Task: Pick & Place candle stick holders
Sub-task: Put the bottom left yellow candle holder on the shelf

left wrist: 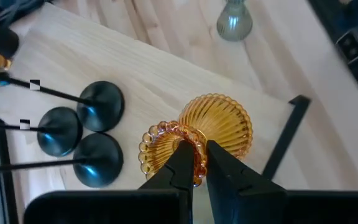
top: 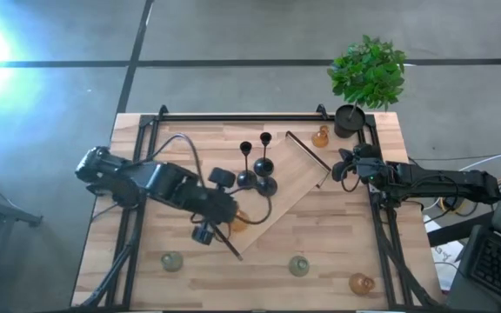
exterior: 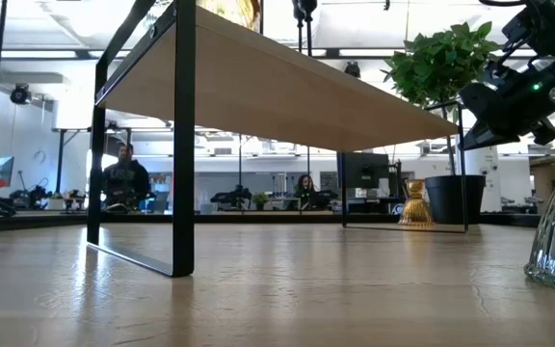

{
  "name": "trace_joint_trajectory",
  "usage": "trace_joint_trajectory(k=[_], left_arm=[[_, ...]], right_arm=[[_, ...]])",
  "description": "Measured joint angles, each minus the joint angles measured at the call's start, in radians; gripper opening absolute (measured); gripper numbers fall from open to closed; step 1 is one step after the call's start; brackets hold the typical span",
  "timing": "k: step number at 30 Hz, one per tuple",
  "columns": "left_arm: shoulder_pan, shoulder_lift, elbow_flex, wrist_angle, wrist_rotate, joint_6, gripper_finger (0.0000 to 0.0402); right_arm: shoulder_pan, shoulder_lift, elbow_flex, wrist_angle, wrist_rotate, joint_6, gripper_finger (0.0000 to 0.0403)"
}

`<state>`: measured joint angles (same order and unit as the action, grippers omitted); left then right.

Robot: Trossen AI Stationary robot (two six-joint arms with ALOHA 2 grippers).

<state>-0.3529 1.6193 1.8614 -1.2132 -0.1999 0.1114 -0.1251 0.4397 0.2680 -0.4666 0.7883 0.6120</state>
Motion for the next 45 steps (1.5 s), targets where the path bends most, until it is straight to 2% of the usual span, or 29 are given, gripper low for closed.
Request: trace_joint_trajectory(k=[15,29,45], left_arm=[[0.015,0.107,0.000,-0.038,-0.037,0.151,0.0025],[0.015,0.115,-0.014,-0.055,-0.047,0.167,0.0025],[0.010,0.111,-0.016,-0.080,-0.007,0.145,0.0025]], right_arm=[[0.000,0.000,0.000,0.000,0.026,-0.045,0.0008],[0.000,0.000,0.000,0.000,0.026,-0.049,0.0008],[0.000,0.000,-0.001,0.000,0.026,-0.048,0.0008]])
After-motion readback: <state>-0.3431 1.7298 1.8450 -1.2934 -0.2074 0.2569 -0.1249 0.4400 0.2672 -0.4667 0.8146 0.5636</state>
